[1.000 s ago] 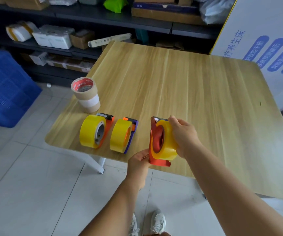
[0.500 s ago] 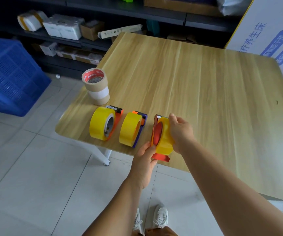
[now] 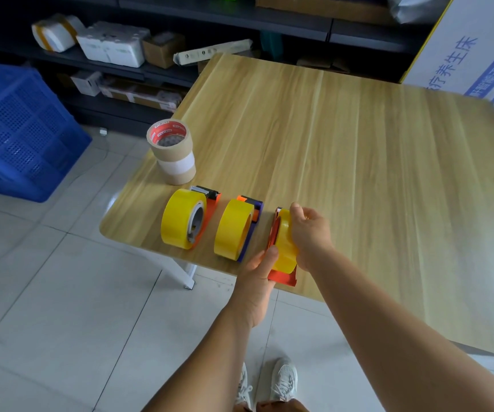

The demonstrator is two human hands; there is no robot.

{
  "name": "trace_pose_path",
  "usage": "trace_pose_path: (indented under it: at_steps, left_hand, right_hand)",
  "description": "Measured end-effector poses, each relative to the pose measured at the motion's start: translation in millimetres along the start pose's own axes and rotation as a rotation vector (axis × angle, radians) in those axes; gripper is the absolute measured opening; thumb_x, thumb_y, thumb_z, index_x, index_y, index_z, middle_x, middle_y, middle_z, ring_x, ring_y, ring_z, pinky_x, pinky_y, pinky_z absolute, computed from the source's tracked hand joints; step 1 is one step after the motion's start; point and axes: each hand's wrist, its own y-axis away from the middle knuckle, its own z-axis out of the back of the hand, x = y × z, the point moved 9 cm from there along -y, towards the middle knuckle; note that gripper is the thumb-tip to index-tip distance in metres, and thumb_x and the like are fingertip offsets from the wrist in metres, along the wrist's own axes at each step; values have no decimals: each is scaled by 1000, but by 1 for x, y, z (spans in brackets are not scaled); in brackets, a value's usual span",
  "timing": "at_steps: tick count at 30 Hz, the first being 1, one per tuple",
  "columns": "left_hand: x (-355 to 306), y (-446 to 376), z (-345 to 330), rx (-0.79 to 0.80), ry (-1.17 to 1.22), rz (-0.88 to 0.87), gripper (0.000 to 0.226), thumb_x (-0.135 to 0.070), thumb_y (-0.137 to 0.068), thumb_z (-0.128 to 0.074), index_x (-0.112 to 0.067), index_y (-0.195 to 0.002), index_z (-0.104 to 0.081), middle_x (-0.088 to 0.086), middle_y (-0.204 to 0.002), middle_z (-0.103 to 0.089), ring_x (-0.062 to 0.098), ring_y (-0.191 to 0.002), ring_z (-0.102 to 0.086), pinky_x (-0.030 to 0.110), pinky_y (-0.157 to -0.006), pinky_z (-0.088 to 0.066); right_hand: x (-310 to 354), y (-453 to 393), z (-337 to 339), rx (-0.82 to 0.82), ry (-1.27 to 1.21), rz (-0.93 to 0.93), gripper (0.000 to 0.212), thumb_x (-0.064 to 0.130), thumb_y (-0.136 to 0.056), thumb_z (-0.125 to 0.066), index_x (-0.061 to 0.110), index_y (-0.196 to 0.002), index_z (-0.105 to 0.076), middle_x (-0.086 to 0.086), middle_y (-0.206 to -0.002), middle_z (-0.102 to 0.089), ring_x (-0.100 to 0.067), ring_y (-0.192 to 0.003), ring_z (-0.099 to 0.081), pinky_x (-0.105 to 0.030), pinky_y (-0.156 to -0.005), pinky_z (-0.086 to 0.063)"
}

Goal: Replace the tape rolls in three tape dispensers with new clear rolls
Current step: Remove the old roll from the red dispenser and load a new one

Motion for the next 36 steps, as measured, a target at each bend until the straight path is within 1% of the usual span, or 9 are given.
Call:
trace_pose_path:
  at_steps: [4, 9, 14, 18, 22, 26, 28, 30, 36]
  left_hand:
    - [-6, -2, 2, -59, 58, -8, 16, -55, -76, -65, -57, -92, -65, -17, -107, -70, 7, -103, -66, 32, -91, -47]
    - [-2, 0, 5, -87, 33, 61, 12, -56, -80, -63, -50, -91, -63, -29, -88, -70, 1, -95, -60, 37, -99, -33]
    - [-3, 1, 4, -98, -74, 56, 11, -59, -83, -56, -52, -89, -62, -27, -98, -66, 7, -107, -55, 38, -102, -35]
    - [-3, 4, 9, -163, -228, 24, 19, -62, -88, -43, -50, -94, -56, -23, -101, -60, 6, -104, -54, 26, -88, -41]
    - [-8, 3, 14, -229, -416, 6, 37, -52, -95, -36, -36, -123, -53, -16, -108, -50, 7, -103, -50, 24, -81, -39]
    - [-35, 3, -1, -197, -451, -128, 34, -34, -98, -39, -51, -127, -48, -36, -100, -46, -16, -86, -45, 5, -57, -37]
    - [-42, 5, -5, -206, -465, -149, 33, -36, -98, -42, -53, -126, -48, -44, -90, -44, -18, -82, -45, 5, -58, -36]
    - [-43, 4, -4, -226, -445, -138, 29, -36, -97, -45, -53, -119, -52, -43, -86, -45, -14, -81, -47, 7, -58, -38]
    - [-42, 1, -1, -285, -375, -107, 30, -28, -97, -47, -51, -114, -57, -40, -83, -45, -9, -78, -48, 11, -58, -39]
  right_hand:
    - [0, -3, -7, 14, -9, -13, 40, 50, -92, -49, 22, -120, -55, -1, -97, -60, -21, -87, -56, -34, -68, -45]
    - [-1, -5, -12, 13, 18, -15, 35, 51, -92, -49, 26, -116, -52, 3, -92, -57, -20, -88, -56, -34, -67, -46]
    - [-1, -7, -9, 0, 47, 6, 38, 51, -92, -49, 24, -119, -53, 0, -98, -60, -23, -90, -58, -33, -69, -47]
    - [-6, -5, -10, -6, 60, 29, 37, 49, -91, -49, 23, -117, -56, -2, -99, -61, -23, -88, -59, -34, -72, -49]
    - [-6, -4, -10, -15, 77, 43, 35, 50, -91, -49, 25, -115, -56, 3, -88, -58, -22, -84, -57, -34, -71, -49]
    - [0, -1, -11, -3, 147, 74, 42, 50, -93, -45, 23, -124, -55, -5, -107, -62, -26, -96, -60, -40, -81, -53]
    - [3, 1, -11, 19, 185, 69, 46, 50, -94, -41, 23, -131, -51, -7, -119, -61, -29, -106, -59, -45, -89, -52]
    - [3, 3, -10, 42, 195, 49, 47, 47, -96, -40, 24, -136, -46, -8, -126, -57, -30, -110, -58, -48, -93, -50]
    - [2, 10, 0, 5, 221, 126, 49, 36, -93, -52, 26, -140, -42, -4, -129, -56, -15, -85, -57, -37, -81, -53]
